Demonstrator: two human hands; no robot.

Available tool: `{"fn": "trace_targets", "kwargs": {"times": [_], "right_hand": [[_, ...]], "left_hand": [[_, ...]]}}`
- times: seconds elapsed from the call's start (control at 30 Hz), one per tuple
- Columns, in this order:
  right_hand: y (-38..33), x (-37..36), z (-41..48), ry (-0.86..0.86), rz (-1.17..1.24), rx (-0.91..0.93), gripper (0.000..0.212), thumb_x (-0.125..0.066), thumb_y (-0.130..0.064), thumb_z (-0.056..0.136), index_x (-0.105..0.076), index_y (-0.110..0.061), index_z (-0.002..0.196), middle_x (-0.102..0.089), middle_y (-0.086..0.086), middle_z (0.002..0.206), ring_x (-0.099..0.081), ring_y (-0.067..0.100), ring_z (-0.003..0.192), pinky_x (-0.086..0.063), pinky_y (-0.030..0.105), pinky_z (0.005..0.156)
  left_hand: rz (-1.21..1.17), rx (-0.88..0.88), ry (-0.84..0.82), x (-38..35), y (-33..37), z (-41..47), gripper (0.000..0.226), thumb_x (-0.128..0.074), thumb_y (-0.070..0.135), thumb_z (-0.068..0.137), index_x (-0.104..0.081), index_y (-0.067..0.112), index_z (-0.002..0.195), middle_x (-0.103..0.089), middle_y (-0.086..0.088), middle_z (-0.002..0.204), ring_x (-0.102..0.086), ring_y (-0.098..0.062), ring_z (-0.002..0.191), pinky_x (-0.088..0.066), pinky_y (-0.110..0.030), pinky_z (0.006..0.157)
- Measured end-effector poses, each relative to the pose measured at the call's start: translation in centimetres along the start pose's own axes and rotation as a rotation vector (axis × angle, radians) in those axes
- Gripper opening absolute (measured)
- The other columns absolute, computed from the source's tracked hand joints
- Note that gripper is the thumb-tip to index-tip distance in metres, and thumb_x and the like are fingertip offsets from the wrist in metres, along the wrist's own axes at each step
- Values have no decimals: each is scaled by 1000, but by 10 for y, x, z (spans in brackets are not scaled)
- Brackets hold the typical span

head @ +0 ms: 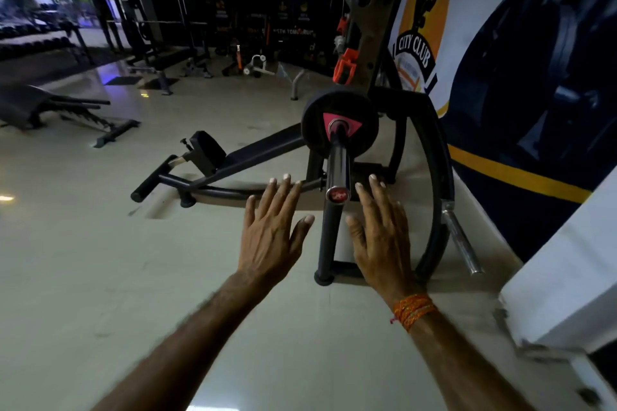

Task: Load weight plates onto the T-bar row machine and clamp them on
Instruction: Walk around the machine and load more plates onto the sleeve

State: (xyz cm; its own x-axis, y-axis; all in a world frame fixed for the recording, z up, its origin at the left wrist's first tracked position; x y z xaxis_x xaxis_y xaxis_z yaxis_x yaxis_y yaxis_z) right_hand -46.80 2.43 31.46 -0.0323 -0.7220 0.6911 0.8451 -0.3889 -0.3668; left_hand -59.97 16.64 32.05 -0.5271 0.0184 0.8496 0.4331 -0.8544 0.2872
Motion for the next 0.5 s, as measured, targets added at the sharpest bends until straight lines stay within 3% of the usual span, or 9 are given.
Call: {"fn": "trace_targets", "kwargs": {"times": [0.3,0.5], "right_hand": [[-78,-80,-40,-144,51,-10,57,-31,-48,106,-32,-24,157,-24,2,168,-22,21,154,-19,48,124],[-171,-179,-19,-286,76,69,57,-26,-51,106,-35,-24,155,-29,2,166,-28,22,152,-28,55,121]], "left_hand": [[-47,134,-1,3,-110,-49,67,-19,61,100,-10,30,159,-2,9,167,4,-11,155,-7,-47,126],[3,289,22,34,-232,-78,67,-18,61,100,-15,28,159,-8,7,167,-2,-14,155,-11,-47,125]]}}
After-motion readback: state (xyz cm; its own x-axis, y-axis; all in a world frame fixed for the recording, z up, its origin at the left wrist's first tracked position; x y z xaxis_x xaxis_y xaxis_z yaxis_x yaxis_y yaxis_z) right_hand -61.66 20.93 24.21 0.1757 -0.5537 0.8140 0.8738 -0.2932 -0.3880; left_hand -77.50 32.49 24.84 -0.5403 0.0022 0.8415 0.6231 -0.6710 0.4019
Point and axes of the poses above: each hand's wrist, its own z-axis towards the middle knuckle, its own x-axis out of the back of the hand, y = z × x, the point moved 8 cm from there along z, towards the middle knuckle
